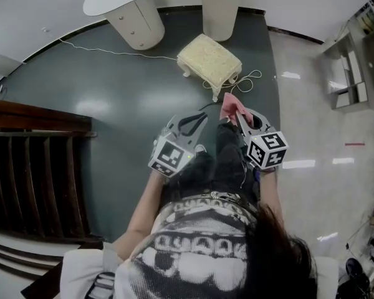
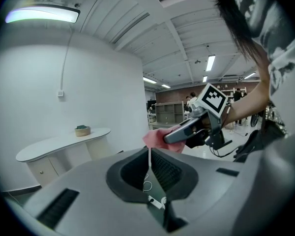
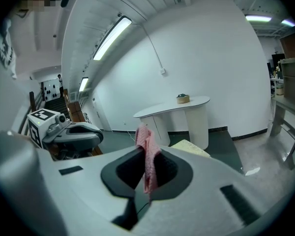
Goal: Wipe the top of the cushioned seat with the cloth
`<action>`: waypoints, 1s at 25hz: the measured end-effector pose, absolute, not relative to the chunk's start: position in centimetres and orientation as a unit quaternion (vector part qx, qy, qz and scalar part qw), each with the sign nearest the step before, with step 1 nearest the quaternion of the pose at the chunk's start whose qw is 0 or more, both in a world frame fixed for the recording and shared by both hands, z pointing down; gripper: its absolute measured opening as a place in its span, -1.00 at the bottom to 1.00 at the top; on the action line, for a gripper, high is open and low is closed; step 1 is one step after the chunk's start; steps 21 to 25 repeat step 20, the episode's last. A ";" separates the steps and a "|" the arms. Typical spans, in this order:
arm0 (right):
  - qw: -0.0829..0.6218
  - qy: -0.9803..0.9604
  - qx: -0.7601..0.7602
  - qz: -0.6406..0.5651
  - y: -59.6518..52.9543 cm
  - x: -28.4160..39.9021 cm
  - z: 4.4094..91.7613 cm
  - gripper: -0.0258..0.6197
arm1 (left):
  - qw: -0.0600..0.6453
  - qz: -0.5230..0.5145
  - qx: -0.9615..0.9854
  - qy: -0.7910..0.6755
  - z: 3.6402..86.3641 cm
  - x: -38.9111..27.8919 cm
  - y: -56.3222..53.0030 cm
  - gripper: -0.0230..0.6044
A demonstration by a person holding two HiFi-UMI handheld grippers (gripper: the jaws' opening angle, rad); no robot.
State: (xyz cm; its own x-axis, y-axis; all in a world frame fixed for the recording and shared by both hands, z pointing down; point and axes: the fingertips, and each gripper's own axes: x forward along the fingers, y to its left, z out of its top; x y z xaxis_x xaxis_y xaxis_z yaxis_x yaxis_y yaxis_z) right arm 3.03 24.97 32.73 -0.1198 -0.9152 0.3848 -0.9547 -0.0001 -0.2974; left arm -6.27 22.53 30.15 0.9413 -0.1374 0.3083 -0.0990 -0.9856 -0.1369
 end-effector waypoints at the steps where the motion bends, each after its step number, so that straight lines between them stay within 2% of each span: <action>1: 0.041 -0.706 0.663 0.247 25.1 3.1 32.7 -0.89 | 0.061 -0.159 -0.984 0.058 30.1 -6.1 22.7 -0.88; 25: 0.050 -0.695 0.676 0.238 26.4 3.7 32.3 -0.89 | 0.068 -0.148 -0.986 0.040 29.8 -4.8 23.7 -0.88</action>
